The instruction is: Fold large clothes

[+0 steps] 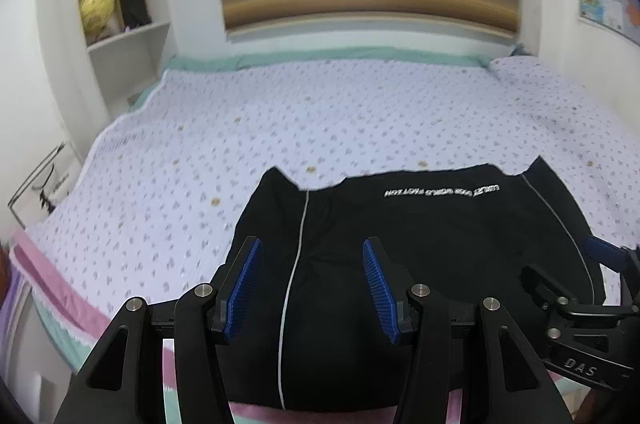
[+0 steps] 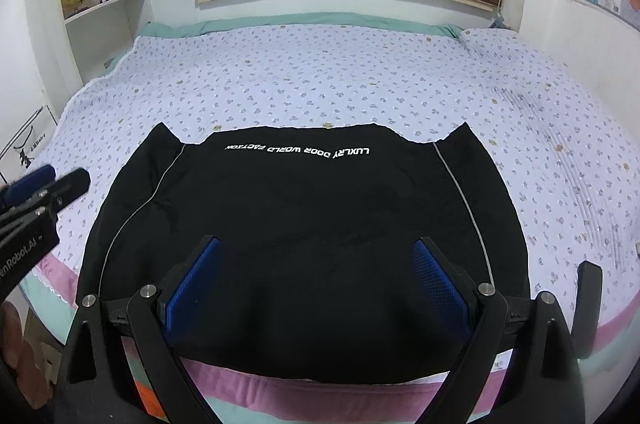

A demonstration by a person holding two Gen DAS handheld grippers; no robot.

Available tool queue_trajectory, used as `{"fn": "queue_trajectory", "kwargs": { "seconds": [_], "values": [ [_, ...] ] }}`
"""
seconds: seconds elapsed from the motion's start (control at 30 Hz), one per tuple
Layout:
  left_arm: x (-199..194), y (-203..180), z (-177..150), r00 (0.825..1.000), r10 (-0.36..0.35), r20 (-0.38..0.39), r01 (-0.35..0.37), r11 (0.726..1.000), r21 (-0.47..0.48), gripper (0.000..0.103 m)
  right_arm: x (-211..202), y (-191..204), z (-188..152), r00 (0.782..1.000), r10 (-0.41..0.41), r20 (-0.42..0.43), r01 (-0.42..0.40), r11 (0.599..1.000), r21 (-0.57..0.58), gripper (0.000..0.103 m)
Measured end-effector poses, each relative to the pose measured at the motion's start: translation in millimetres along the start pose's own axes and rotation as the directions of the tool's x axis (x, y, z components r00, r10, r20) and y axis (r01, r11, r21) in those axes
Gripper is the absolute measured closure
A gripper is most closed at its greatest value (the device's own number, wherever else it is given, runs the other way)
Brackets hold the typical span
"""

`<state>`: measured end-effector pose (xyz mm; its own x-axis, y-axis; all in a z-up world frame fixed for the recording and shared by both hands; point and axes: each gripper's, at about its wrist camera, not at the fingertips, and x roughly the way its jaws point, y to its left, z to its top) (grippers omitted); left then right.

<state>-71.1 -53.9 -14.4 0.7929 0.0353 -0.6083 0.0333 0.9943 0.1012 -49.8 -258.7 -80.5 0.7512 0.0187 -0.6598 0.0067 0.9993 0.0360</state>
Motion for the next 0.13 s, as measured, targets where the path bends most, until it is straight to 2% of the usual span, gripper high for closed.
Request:
{"fn": "queue_trajectory", "kwargs": {
  "seconds": [0.1,0.13],
  "values": [
    [0.9,2.0,0.8,1.0,-0.007,-0.015,0.007,1.0,-0.013,0.05,2.5,1.0,-0.2,1.0,0.007,-0.006,-0.007,1.0,0.0,0.006],
    [5.5,4.4,0.9,0.998,-0.041,-0.048,0.04,0.999,-0.03,0.05,3.8,0.9,-0.4,1.0,0.008,-0.009,-0.008,1.0,0.001,0.006]
  ]
}}
